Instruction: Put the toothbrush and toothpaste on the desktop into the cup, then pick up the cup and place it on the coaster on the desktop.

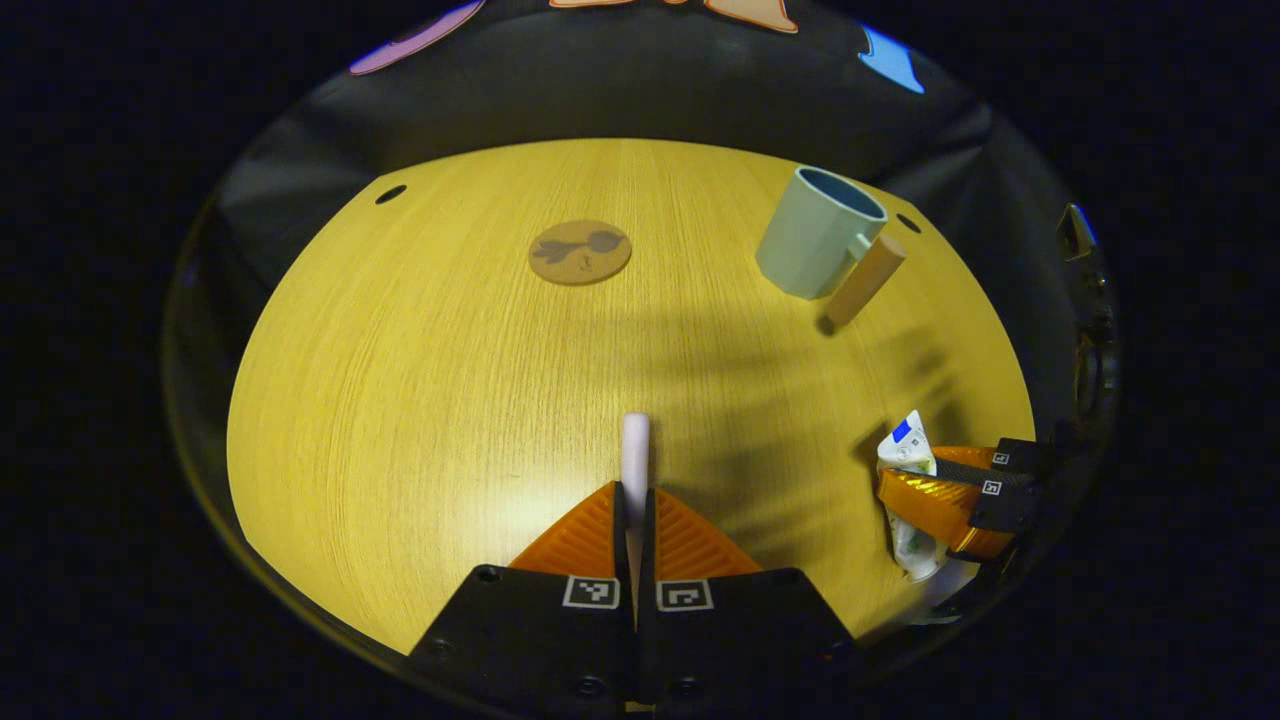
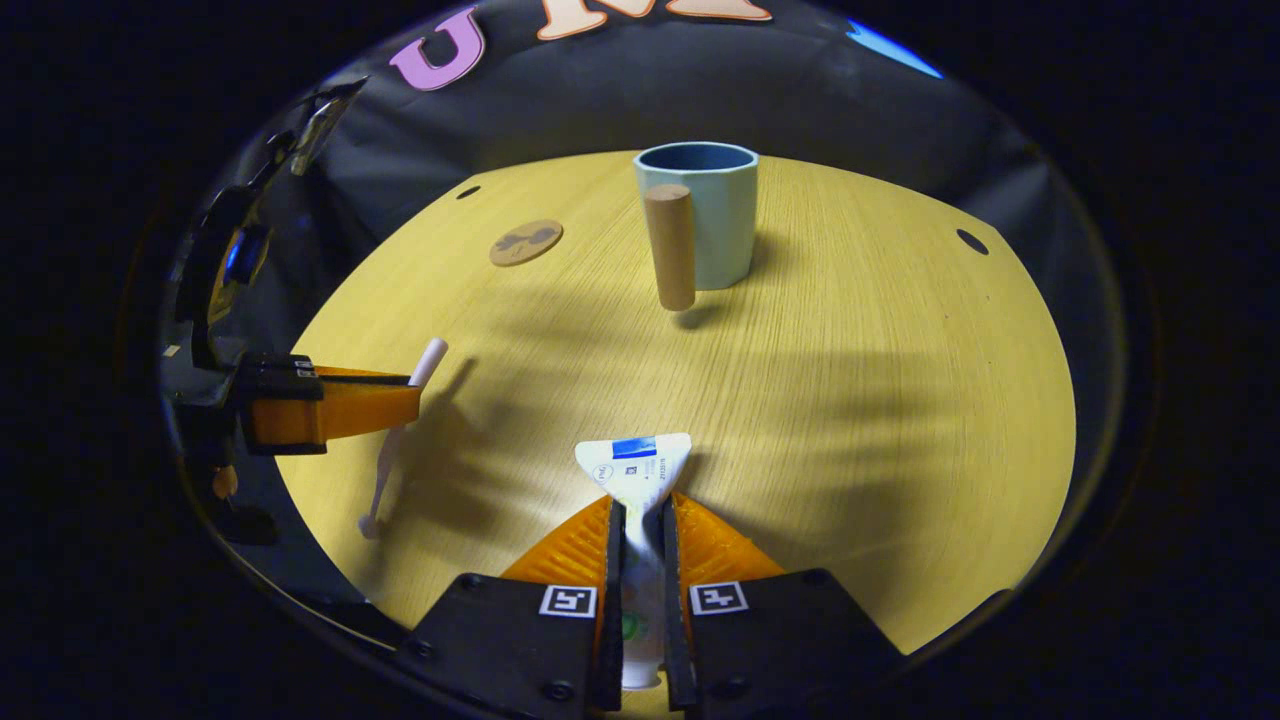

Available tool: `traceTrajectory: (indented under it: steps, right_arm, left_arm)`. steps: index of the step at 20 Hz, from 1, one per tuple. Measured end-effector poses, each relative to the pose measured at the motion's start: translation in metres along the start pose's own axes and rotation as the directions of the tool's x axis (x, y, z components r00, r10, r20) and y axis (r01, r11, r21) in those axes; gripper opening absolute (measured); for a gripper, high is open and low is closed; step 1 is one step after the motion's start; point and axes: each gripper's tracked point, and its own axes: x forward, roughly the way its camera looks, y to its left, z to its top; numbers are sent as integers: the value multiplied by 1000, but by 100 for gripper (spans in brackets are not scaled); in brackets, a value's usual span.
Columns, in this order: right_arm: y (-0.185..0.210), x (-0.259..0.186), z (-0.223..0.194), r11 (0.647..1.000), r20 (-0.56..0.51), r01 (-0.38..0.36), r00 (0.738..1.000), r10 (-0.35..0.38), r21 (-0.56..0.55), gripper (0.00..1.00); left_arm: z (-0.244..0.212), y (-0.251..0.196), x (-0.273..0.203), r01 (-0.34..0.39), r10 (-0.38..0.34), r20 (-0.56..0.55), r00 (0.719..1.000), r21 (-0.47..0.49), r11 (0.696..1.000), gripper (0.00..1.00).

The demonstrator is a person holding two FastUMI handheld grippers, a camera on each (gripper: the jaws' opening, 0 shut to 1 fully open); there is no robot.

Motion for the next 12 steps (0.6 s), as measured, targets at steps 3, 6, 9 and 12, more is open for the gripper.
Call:
traceTrajectory:
  steps: [3,6,9,12]
  right_arm:
    - [4,-16,17,998,70,-39,997,35,46,19]
    - [3,-30,30,997,122,-51,992,43,63,19]
    - [-1,-39,42,997,176,-44,984,33,61,13]
    - [4,-47,51,996,198,-67,979,54,59,13]
  left_arm:
    - [0,9,-2,27,-27,44,999,-4,1000,0]
    - [-2,22,-5,49,-48,60,997,-25,998,0]
    - [-13,34,-5,55,-53,61,997,-25,998,0]
    - [-13,37,-1,54,-52,67,996,-30,998,0]
